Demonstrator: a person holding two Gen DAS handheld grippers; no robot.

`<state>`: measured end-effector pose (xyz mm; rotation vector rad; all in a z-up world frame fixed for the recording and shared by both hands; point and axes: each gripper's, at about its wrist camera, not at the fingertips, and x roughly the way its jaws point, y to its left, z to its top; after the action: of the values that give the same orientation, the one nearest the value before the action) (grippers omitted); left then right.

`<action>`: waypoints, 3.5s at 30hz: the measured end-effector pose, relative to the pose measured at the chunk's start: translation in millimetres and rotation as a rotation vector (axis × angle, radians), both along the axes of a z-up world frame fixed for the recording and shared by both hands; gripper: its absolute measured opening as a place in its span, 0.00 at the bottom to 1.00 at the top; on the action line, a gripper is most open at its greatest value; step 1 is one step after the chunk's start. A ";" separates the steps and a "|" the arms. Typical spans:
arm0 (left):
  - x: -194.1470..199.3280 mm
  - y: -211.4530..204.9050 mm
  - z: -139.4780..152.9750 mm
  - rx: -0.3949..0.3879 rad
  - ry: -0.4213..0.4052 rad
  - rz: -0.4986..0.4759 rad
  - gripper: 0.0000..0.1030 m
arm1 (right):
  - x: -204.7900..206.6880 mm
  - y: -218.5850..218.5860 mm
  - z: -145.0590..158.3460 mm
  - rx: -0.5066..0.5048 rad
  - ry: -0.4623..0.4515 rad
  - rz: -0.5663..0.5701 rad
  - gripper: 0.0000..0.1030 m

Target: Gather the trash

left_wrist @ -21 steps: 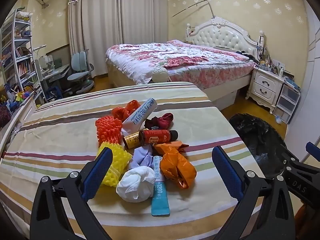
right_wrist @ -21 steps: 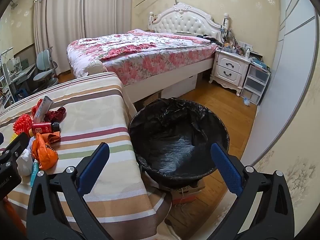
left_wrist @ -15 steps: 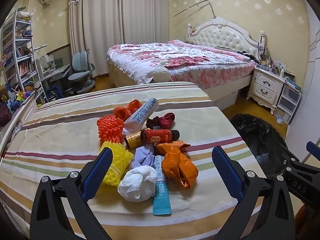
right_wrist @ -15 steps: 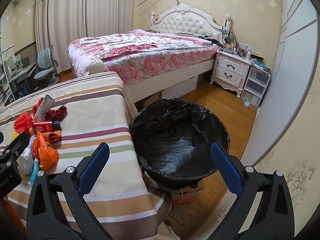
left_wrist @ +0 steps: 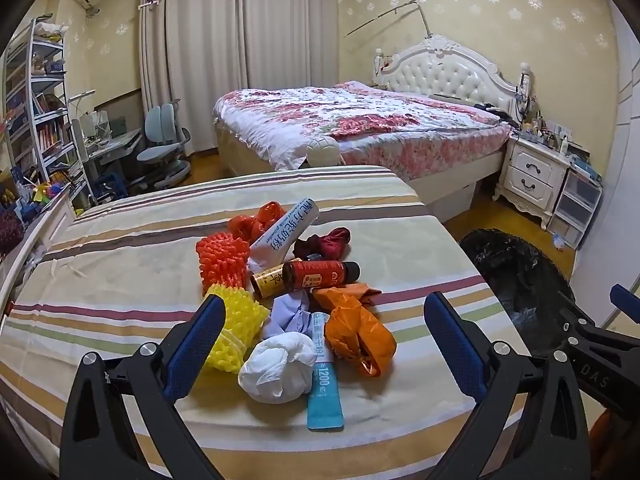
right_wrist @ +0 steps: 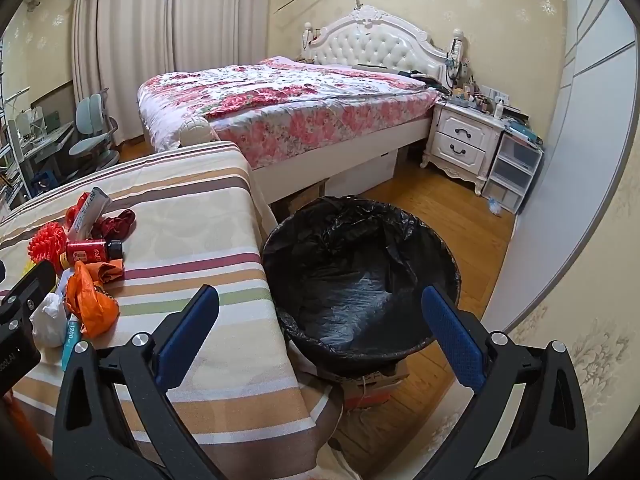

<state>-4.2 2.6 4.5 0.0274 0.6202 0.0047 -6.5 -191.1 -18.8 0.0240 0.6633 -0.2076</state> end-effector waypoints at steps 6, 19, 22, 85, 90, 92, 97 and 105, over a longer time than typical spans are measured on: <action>0.7 -1.4 -0.8 -0.001 0.004 -0.005 0.94 | 0.7 2.0 -2.0 0.000 0.001 0.000 0.96; 1.4 -1.7 -2.7 -0.002 0.005 -0.005 0.94 | 1.2 1.4 -6.8 0.003 0.004 0.000 0.96; 1.8 -1.8 -2.9 -0.001 0.007 -0.005 0.94 | 1.1 1.7 -7.1 0.002 0.007 0.000 0.96; -4.9 -13.2 -23.6 0.014 0.044 -0.026 0.94 | 5.1 3.2 -18.3 0.005 0.031 0.006 0.96; -5.2 3.8 -21.5 0.004 0.055 -0.017 0.93 | -2.3 8.8 -33.8 0.009 0.037 0.027 0.96; -7.1 13.2 -21.8 -0.013 0.064 -0.014 0.93 | 1.2 10.9 -28.3 0.008 0.042 0.040 0.96; -12.7 33.5 -18.9 0.014 0.071 -0.008 0.93 | -3.7 24.8 -24.5 0.014 0.049 0.089 0.95; -17.5 68.8 -19.8 0.012 0.092 0.025 0.90 | -6.9 49.9 -15.0 0.005 0.061 0.158 0.82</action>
<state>-21.8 71.3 -15.3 0.0311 0.7122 0.0313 -13.4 -141.1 -33.8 -0.0303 0.7227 -0.0550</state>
